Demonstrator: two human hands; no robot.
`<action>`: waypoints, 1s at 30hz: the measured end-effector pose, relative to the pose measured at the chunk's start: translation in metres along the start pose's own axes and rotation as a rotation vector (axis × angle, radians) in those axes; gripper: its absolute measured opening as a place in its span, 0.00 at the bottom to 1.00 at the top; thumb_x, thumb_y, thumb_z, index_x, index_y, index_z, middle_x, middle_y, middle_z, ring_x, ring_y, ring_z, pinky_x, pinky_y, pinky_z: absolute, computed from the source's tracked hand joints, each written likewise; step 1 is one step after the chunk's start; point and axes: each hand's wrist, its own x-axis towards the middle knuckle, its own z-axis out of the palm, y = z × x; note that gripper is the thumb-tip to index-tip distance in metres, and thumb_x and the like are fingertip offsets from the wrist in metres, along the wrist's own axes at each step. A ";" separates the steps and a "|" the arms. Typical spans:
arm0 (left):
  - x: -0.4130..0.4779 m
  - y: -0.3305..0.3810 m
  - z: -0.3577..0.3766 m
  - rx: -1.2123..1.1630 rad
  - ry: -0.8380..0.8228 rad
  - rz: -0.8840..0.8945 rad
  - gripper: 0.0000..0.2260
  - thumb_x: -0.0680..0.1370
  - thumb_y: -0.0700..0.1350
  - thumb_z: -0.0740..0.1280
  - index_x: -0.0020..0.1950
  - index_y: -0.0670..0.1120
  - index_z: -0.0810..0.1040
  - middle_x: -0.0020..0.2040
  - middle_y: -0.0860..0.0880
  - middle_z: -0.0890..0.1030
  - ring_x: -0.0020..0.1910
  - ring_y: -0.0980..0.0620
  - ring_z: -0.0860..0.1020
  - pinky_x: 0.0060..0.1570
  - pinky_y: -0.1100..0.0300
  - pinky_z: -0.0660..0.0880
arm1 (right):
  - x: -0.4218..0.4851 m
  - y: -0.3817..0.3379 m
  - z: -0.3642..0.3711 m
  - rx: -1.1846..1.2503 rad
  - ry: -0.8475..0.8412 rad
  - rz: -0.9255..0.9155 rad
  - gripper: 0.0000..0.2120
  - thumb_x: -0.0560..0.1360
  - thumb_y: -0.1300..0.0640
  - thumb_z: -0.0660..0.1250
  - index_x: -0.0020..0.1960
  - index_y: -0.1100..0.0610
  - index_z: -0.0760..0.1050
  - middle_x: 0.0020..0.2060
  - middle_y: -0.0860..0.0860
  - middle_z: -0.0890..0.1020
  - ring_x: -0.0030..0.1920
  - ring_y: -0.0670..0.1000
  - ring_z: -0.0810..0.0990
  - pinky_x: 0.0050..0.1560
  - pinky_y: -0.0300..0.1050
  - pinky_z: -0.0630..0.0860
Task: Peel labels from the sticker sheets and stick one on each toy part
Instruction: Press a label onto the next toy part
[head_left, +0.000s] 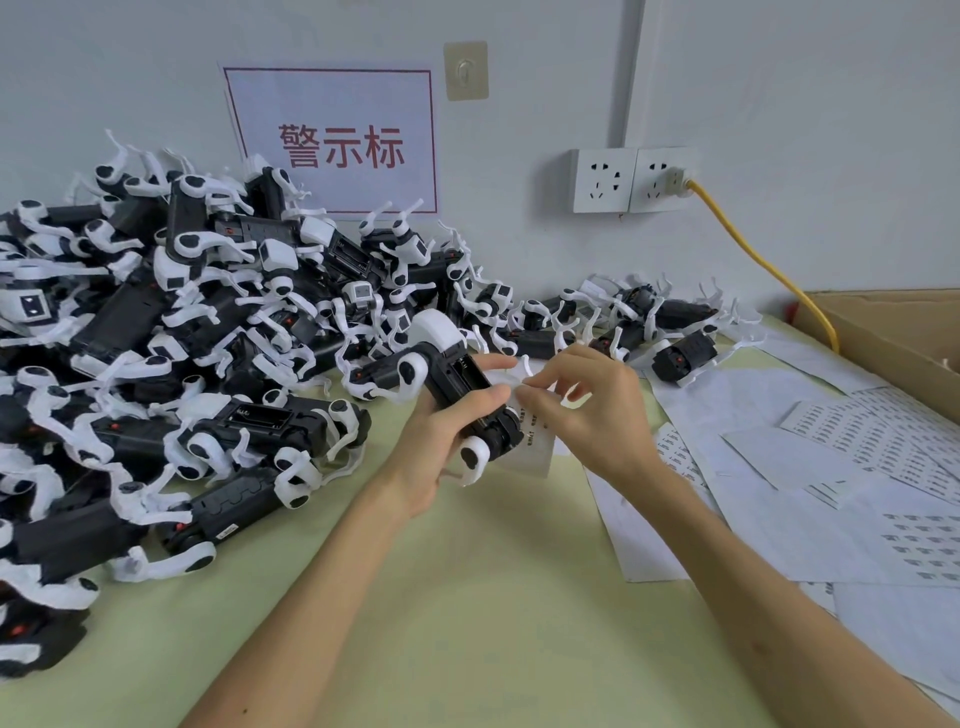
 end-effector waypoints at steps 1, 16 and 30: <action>0.001 -0.001 -0.001 0.032 0.003 -0.011 0.21 0.69 0.59 0.73 0.61 0.59 0.82 0.53 0.52 0.84 0.47 0.54 0.84 0.47 0.54 0.78 | 0.000 -0.001 0.000 0.006 -0.015 0.017 0.06 0.72 0.59 0.77 0.38 0.53 0.83 0.36 0.44 0.79 0.39 0.47 0.77 0.40 0.34 0.70; 0.003 -0.008 -0.002 0.163 -0.013 -0.042 0.23 0.68 0.62 0.73 0.63 0.63 0.80 0.51 0.55 0.85 0.51 0.50 0.84 0.50 0.48 0.77 | 0.007 0.004 -0.011 0.170 -0.111 0.201 0.08 0.75 0.58 0.73 0.37 0.54 0.81 0.32 0.41 0.81 0.31 0.43 0.73 0.34 0.33 0.68; 0.003 -0.008 -0.004 0.173 -0.002 -0.038 0.24 0.69 0.63 0.73 0.65 0.63 0.80 0.47 0.57 0.84 0.49 0.52 0.84 0.62 0.33 0.73 | 0.010 0.006 -0.010 0.128 -0.151 0.147 0.07 0.77 0.56 0.74 0.41 0.47 0.82 0.38 0.40 0.82 0.34 0.41 0.74 0.38 0.32 0.71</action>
